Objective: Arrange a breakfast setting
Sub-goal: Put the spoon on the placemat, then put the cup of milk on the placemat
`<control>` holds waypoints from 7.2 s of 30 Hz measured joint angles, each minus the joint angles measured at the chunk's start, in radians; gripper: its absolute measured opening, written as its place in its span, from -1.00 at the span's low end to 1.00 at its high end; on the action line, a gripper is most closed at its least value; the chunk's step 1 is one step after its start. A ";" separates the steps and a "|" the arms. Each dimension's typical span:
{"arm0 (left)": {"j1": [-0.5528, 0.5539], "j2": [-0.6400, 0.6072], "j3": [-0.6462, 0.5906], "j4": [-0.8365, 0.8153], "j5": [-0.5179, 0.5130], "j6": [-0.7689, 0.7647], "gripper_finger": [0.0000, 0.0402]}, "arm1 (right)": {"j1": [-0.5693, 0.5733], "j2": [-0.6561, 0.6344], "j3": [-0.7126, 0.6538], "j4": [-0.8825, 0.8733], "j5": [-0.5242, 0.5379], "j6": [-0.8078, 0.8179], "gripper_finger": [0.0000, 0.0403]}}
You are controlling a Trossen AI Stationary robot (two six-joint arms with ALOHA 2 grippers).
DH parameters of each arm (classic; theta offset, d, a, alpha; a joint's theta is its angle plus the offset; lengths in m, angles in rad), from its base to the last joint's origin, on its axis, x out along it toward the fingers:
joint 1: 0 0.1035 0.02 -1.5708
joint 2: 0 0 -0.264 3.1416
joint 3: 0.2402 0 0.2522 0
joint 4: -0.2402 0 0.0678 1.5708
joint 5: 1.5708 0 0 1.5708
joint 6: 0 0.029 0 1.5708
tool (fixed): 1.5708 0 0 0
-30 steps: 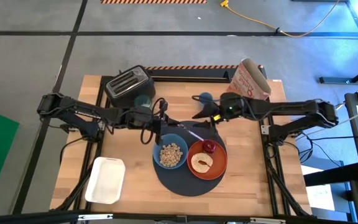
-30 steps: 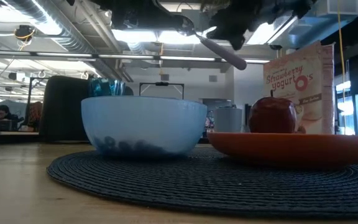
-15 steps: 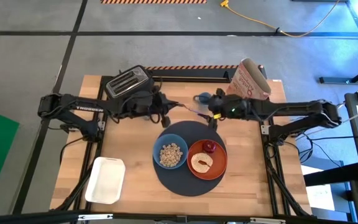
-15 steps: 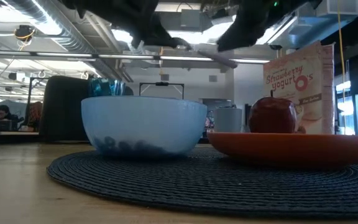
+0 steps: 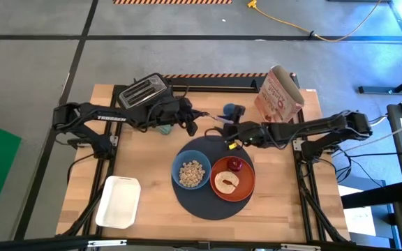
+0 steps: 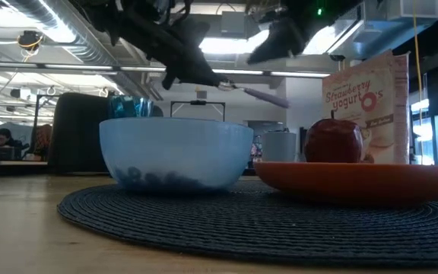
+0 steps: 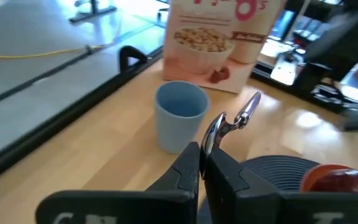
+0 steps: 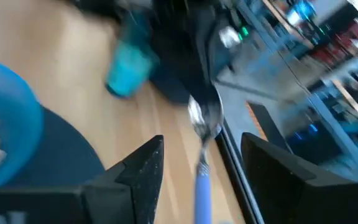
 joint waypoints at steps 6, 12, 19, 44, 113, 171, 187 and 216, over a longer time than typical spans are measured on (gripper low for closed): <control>-0.001 0.014 0.000 0.022 0.039 -0.025 -0.96 | 0.000 0.063 -0.001 -0.005 0.104 0.005 -0.07; -0.001 0.014 0.000 0.047 0.038 -0.038 -0.96 | 0.000 0.112 -0.001 -0.015 0.121 0.004 -0.10; -0.001 0.014 0.000 0.055 0.046 -0.053 -0.95 | 0.000 0.135 -0.001 -0.006 0.228 0.001 -0.11; -0.001 0.014 0.000 0.085 0.133 -0.105 -0.95 | 0.000 0.134 -0.002 -0.029 0.258 -0.031 -0.32; -0.045 -0.145 0.001 -0.010 0.141 0.203 -0.29 | -0.151 0.217 -0.005 -0.270 -0.670 0.510 -0.86; -0.058 -0.144 0.000 -0.040 0.071 0.252 -0.29 | -0.156 0.296 -0.008 -0.256 -0.509 0.486 -0.11; -0.058 -0.161 0.000 -0.143 0.028 0.294 -0.29 | -0.086 0.031 -0.005 -0.269 -0.353 0.509 -0.24; -0.010 -0.312 0.000 -0.792 -0.145 0.138 -0.29 | -0.136 -0.040 -0.004 -0.053 -0.507 0.373 -0.27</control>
